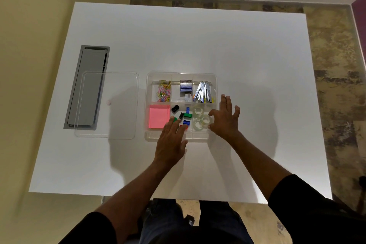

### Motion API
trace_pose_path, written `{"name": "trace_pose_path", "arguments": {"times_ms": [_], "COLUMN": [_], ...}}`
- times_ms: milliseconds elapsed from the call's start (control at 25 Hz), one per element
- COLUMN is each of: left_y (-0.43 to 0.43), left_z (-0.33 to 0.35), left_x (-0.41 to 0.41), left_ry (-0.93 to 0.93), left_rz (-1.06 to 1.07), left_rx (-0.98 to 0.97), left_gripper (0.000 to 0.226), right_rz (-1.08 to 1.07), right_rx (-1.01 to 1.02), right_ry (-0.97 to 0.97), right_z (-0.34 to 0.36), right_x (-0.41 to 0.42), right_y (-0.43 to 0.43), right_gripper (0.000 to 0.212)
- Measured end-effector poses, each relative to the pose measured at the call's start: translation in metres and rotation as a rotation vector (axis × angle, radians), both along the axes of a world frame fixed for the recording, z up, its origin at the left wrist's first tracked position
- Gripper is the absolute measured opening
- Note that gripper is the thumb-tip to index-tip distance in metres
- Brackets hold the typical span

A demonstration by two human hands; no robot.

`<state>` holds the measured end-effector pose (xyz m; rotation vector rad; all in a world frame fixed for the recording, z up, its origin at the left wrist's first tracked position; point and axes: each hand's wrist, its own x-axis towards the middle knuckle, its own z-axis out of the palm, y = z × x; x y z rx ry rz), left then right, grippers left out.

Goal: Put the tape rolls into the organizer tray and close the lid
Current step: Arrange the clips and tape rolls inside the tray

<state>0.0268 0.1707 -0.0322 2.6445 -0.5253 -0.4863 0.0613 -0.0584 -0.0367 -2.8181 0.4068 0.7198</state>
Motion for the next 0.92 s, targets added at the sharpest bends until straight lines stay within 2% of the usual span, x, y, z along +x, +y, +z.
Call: {"name": "trace_pose_path", "arguments": {"times_ms": [160,480,600,720,800,920], "left_y": [0.001,0.001,0.001,0.002,0.004,0.007], "left_z": [0.0,0.0,0.0,0.001,0.001,0.001], "left_x": [0.0,0.001,0.002,0.004,0.004,0.006], "left_ry": [0.006,0.03,0.031,0.04,0.044,0.051], "left_rz": [0.003,0.003,0.005,0.017,0.026,0.025], "left_rx": [0.0,0.004,0.002,-0.008,-0.014,-0.009], "left_gripper": [0.066,0.066,0.066,0.065,0.065,0.064], "right_rz": [-0.047,-0.042,-0.102,-0.213,-0.269,-0.146], "right_rx": [-0.01,0.029,0.026,0.043,0.152,0.046], "right_ry": [-0.054,-0.126,-0.262,-0.39,-0.317,-0.192], "right_z": [-0.004,0.0,0.003,0.005,0.007,0.01], "right_x": [-0.005,-0.018,-0.024,-0.029,-0.028,-0.023], "right_y": [0.01,0.018,0.017,0.018,0.021,0.023], "right_gripper": [0.02,0.019,0.023,0.012,0.018,0.024]}}
